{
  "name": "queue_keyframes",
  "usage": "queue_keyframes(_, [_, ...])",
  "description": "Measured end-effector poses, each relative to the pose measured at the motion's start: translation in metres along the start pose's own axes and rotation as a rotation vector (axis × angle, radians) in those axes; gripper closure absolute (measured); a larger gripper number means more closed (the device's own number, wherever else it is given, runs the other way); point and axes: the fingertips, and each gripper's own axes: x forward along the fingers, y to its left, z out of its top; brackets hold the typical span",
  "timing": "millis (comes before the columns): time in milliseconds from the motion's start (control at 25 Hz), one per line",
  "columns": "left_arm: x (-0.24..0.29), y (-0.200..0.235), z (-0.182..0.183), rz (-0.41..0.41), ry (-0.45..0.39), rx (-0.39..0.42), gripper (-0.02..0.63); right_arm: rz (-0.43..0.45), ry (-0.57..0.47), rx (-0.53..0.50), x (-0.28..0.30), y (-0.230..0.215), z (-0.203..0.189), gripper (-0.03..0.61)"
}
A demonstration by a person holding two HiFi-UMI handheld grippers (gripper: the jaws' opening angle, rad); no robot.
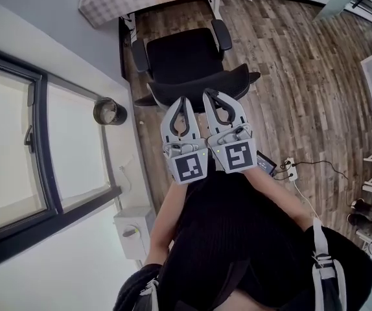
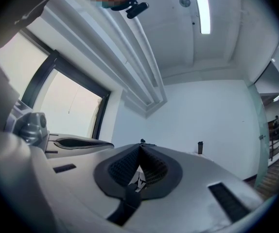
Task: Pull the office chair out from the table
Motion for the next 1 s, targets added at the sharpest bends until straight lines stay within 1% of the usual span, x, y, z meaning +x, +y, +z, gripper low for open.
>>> queue_keyframes(280, [0.004,0.006,-0.007,0.002,0.005,0.007,0.624,0.005,0.016,0.000,0.005,0.002,-0.009,0.575])
queue_keyframes(760, [0.010,0.007,-0.012,-0.014,0.019,0.014,0.624,-0.013,0.029,0.002,0.009,-0.005,-0.015,0.575])
queue_keyframes(1000, [0.012,0.006,-0.013,-0.023,0.016,0.010,0.624,0.021,0.034,-0.013,0.009,-0.001,-0.018,0.575])
